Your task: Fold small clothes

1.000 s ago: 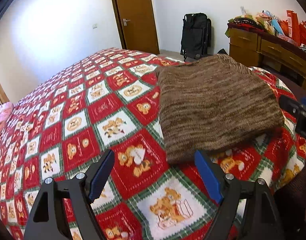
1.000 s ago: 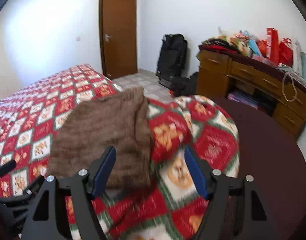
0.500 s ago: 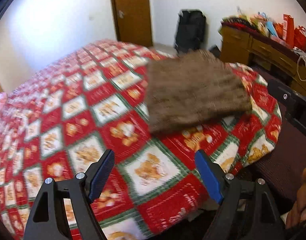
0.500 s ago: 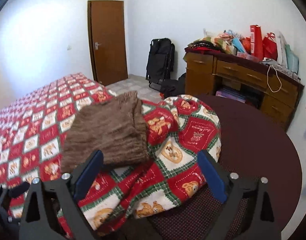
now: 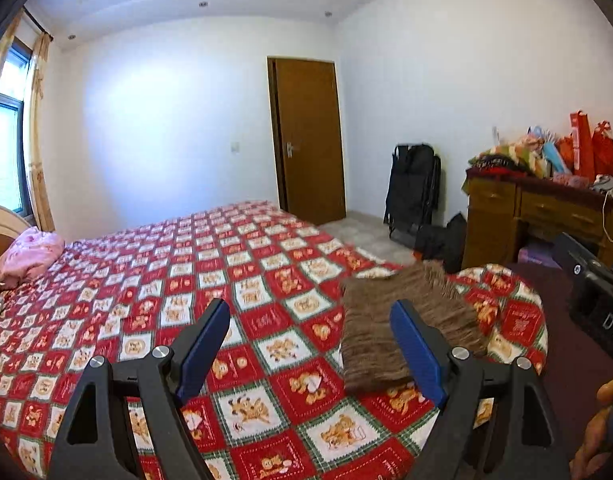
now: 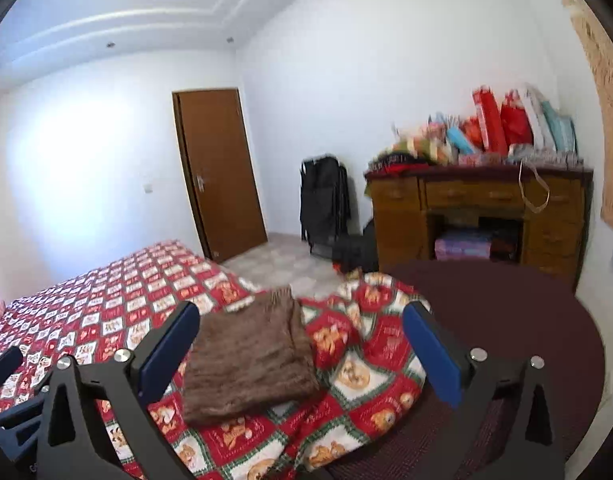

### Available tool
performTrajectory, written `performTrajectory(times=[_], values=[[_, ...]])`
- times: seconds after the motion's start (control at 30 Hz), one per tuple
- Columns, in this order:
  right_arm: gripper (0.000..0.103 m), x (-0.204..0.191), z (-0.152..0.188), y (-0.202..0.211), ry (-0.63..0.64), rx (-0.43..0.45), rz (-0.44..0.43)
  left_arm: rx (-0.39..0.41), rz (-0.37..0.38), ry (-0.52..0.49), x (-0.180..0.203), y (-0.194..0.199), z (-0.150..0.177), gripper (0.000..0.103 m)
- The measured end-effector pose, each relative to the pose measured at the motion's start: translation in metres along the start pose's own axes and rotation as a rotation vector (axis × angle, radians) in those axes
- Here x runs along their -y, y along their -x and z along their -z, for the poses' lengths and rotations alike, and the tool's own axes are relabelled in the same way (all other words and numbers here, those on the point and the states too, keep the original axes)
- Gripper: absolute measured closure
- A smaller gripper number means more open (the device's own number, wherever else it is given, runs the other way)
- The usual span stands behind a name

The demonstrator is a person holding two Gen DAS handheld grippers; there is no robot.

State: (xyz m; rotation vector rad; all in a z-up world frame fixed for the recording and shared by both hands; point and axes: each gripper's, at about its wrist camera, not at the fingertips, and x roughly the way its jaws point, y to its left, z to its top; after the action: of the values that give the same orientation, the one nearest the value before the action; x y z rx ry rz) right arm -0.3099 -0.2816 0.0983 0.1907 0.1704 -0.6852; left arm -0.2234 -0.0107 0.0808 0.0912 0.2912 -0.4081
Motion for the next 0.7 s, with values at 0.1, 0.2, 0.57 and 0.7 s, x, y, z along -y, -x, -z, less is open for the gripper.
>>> performTrajectory(times=[0.1, 0.2, 0.57, 0.7], values=[[0.0, -0.01, -0.004, 0.012, 0.056, 0.078, 0.013, 0.036, 0.015, -0.001, 0.0, 0.007, -0.004, 0.019], [0.0, -0.019, -0.003, 0.016, 0.1, 0.114, 0.022, 0.05, 0.028, 0.003, 0.001, 0.011, -0.006, 0.019], [0.0, -0.011, 0.002, 0.004, 0.073, 0.064, 0.022, 0.016, 0.02, 0.006, 0.003, 0.003, -0.003, 0.018], [0.0, -0.012, 0.005, 0.005, 0.08, 0.054, 0.024, 0.004, 0.018, 0.008, 0.002, 0.0, -0.001, 0.018]])
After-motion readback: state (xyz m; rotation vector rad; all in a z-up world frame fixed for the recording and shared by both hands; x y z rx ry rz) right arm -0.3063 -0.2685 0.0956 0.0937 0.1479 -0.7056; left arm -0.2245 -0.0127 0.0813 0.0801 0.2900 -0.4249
